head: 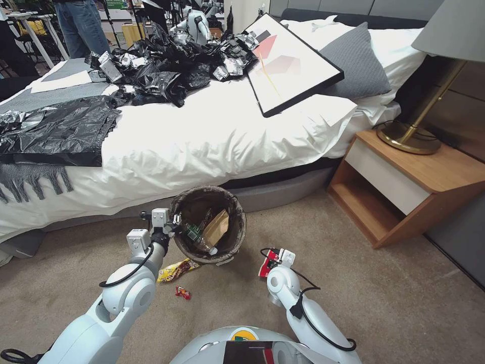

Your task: Pick up the trash bin, then pick up the garbage from the floor and place it into the trash bin.

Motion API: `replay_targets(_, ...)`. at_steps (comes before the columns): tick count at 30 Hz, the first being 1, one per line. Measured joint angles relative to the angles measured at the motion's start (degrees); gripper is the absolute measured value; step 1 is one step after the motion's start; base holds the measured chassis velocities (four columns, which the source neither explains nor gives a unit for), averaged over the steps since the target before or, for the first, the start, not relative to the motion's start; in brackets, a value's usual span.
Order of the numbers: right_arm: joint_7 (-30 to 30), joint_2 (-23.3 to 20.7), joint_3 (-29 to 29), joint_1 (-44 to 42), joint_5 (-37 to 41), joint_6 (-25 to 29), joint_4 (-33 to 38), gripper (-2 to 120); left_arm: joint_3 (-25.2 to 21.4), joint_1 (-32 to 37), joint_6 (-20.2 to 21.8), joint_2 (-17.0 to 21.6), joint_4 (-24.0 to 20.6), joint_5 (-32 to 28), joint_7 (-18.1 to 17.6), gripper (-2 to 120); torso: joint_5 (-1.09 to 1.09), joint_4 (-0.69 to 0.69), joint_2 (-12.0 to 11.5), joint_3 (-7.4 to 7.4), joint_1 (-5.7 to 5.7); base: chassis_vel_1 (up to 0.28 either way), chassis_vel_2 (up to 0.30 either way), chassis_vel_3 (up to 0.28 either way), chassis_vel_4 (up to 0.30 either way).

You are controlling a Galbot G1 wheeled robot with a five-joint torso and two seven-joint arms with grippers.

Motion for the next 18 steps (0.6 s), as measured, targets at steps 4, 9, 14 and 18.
replay_targets(4,0.67,-0.65,0.14,-0.47,0.13,-0.21,3.01,0,0.02,0.09,0.00,0.22,-0.03,-0.02,-0.06,6,0.01,0.01,0.00,0.00,0.00,0.000,0.000,0.000,0.000)
replay_targets(9,1.57,-1.60,0.79,-1.08,0.59,-0.46,7.25,0,0.12,0.10,0.02,0.27,-0.09,-0.02,-0.08,6,0.00,0.01,0.00,0.00,0.00,0.000,0.000,0.000,0.000)
replay_targets(14,1.88,-3.03,2.26,-2.16,0.70,-0.78,13.85,0,0.13,0.14,0.07,0.35,-0.10,0.00,-0.10,6,0.00,0.01,0.00,0.00,0.00,0.000,0.000,0.000,0.000)
replay_targets(18,1.89,-4.25,3.28,-2.71,0.68,-0.90,18.19,0,0.18,0.18,0.10,0.37,0.09,0.01,-0.11,6,0.00,0.00,0.00,0.00,0.00,0.000,0.000,0.000,0.000)
